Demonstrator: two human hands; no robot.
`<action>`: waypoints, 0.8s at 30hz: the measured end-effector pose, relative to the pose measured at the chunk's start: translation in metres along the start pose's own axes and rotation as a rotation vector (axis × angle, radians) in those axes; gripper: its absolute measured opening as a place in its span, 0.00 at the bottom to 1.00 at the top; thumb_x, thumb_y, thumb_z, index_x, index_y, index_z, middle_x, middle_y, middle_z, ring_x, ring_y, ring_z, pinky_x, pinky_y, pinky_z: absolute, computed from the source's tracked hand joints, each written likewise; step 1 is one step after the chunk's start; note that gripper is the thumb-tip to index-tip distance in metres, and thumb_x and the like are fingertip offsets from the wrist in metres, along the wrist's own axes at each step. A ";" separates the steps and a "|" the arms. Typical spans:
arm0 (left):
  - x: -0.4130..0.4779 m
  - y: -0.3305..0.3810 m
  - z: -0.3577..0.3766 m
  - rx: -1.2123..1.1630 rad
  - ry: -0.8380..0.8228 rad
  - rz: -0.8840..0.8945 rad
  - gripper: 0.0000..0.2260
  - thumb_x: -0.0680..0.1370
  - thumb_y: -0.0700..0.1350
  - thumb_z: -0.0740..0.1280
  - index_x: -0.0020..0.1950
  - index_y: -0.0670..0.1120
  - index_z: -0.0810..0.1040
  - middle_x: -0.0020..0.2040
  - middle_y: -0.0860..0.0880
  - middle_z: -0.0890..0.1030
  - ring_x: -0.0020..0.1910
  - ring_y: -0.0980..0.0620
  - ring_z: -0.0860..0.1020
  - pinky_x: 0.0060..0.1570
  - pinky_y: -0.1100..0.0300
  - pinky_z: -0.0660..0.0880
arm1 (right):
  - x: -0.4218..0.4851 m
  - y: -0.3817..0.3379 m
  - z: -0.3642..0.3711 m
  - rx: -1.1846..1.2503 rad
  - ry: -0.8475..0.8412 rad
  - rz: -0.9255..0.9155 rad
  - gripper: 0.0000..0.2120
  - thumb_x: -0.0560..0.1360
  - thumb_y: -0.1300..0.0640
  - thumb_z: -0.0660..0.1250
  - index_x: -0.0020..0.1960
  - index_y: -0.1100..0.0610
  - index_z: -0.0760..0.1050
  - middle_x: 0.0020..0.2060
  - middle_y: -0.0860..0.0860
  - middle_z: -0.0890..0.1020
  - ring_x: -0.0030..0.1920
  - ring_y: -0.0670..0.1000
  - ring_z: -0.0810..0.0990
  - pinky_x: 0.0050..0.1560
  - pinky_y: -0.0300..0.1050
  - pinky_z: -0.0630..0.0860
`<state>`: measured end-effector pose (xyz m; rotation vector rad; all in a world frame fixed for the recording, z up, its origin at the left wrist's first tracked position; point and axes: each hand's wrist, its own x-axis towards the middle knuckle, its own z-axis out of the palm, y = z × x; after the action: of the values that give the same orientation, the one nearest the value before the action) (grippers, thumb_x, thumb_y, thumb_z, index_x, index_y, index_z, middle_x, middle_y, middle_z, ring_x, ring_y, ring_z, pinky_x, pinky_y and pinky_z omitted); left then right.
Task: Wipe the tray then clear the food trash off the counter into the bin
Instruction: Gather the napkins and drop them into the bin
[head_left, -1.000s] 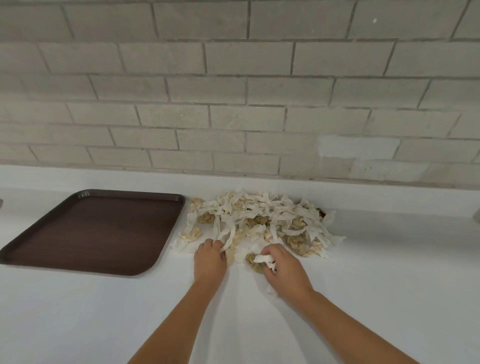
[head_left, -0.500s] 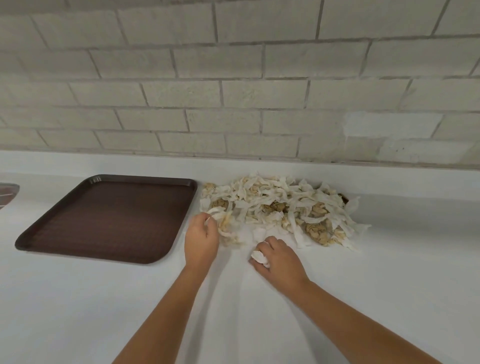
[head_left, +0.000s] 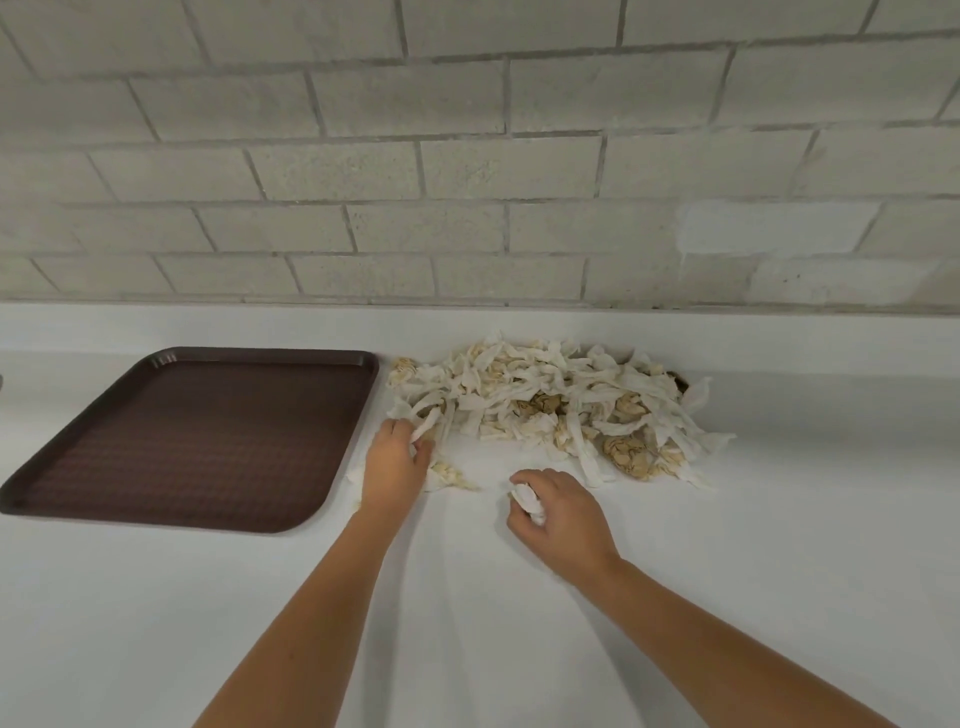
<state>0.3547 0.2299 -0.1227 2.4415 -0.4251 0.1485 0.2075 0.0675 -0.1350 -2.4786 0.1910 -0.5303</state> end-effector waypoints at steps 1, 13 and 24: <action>-0.004 0.000 -0.002 -0.054 0.014 -0.005 0.07 0.77 0.42 0.65 0.51 0.39 0.75 0.48 0.43 0.75 0.47 0.43 0.76 0.43 0.59 0.68 | -0.001 -0.001 -0.001 0.030 0.020 0.024 0.15 0.71 0.48 0.63 0.54 0.52 0.78 0.44 0.47 0.82 0.45 0.49 0.79 0.43 0.43 0.77; -0.039 0.010 -0.044 -0.809 0.212 -0.372 0.08 0.78 0.46 0.65 0.55 0.46 0.71 0.47 0.47 0.77 0.44 0.53 0.77 0.42 0.58 0.75 | 0.046 -0.071 0.026 0.090 -0.127 -0.052 0.21 0.75 0.43 0.63 0.65 0.50 0.72 0.56 0.50 0.80 0.55 0.51 0.78 0.52 0.44 0.74; -0.079 -0.030 -0.032 -0.135 0.180 -0.128 0.21 0.75 0.31 0.60 0.65 0.46 0.76 0.54 0.49 0.76 0.52 0.50 0.76 0.49 0.61 0.69 | 0.096 -0.087 0.039 -0.099 -0.258 -0.058 0.22 0.76 0.46 0.62 0.67 0.52 0.69 0.55 0.52 0.80 0.54 0.55 0.79 0.49 0.46 0.76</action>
<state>0.2907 0.2926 -0.1316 2.2909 -0.1926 0.2728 0.3128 0.1346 -0.0823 -2.6270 0.0429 -0.2243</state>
